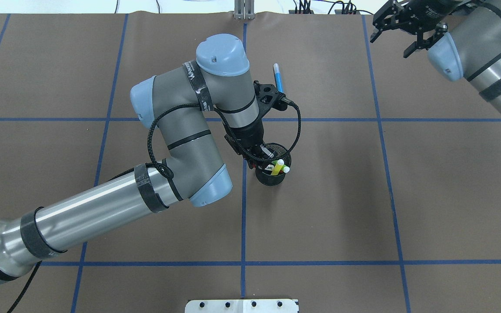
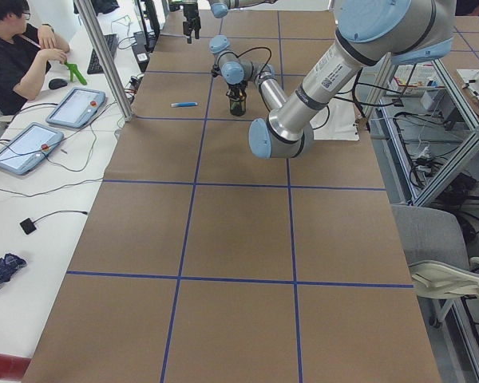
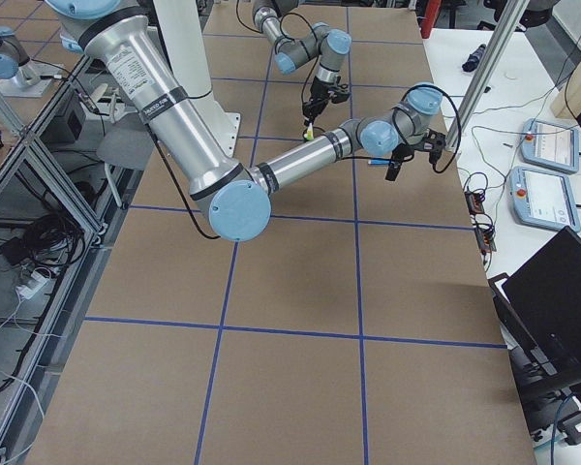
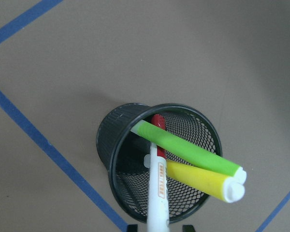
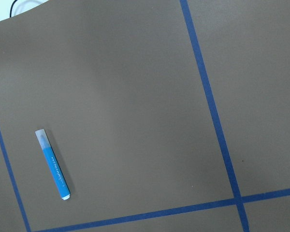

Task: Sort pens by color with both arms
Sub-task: 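Lower the left gripper onto the red-capped white marker and close, then lift the red-capped white marker out of the cup with the left gripper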

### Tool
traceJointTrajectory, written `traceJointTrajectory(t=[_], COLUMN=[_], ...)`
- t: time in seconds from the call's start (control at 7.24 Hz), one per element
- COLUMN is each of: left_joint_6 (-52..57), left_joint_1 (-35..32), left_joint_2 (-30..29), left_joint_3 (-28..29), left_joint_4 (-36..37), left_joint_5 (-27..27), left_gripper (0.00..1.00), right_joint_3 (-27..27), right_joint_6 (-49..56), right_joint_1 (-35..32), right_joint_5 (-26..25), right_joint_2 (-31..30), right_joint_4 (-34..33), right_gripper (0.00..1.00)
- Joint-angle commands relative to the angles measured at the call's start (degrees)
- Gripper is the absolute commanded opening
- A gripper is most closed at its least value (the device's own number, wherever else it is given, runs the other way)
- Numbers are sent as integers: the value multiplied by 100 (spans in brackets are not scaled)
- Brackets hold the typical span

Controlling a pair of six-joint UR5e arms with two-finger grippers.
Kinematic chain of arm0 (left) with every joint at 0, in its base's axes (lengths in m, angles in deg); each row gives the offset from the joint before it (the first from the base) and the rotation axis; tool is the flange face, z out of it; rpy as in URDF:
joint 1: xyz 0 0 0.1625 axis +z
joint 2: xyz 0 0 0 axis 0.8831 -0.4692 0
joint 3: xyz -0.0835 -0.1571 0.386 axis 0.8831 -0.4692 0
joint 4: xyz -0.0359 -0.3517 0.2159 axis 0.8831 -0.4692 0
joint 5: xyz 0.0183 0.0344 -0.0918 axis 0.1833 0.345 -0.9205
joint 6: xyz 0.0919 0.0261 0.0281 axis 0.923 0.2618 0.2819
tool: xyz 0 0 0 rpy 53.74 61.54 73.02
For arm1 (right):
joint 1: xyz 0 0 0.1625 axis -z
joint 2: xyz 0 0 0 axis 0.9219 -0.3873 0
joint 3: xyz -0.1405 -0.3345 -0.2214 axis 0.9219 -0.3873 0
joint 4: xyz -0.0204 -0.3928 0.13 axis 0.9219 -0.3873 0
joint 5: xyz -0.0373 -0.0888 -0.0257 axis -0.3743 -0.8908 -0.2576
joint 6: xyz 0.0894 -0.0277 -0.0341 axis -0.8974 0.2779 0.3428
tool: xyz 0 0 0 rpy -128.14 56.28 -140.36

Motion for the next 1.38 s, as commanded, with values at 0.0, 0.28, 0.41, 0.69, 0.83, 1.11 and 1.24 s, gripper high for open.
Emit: traceJointTrajectory(t=[0.0, 0.28, 0.41, 0.69, 0.83, 1.11, 1.24], left_joint_6=[-9, -9, 0, 8, 17, 17, 17], left_joint_1=[0, -8, -8, -61, -122, -227, -254], left_joint_2=[-5, 13, 21, 406, 426, 452, 470], left_joint_3=[-40, -224, -504, -988, -998, -1103, -1217], left_joint_4=[0, 165, 532, 712, 712, 721, 799], left_joint_5=[-9, -18, -18, -18, -18, -26, -35], left_gripper=[15, 6, 2, 0, 0, 0, 0], right_joint_3=[0, 9, 9, 52, 61, 61, 61], right_joint_6=[3, 3, -6, -6, -6, -6, -6], right_joint_1=[0, 0, 0, 0, 0, 0, 0], right_joint_5=[0, 0, 0, 0, 0, -17, -18], right_joint_2=[0, 8, 17, 26, 35, 44, 52], right_joint_4=[0, 9, 9, 9, 9, 9, 9], right_gripper=[100, 100, 100, 100, 100, 100, 100])
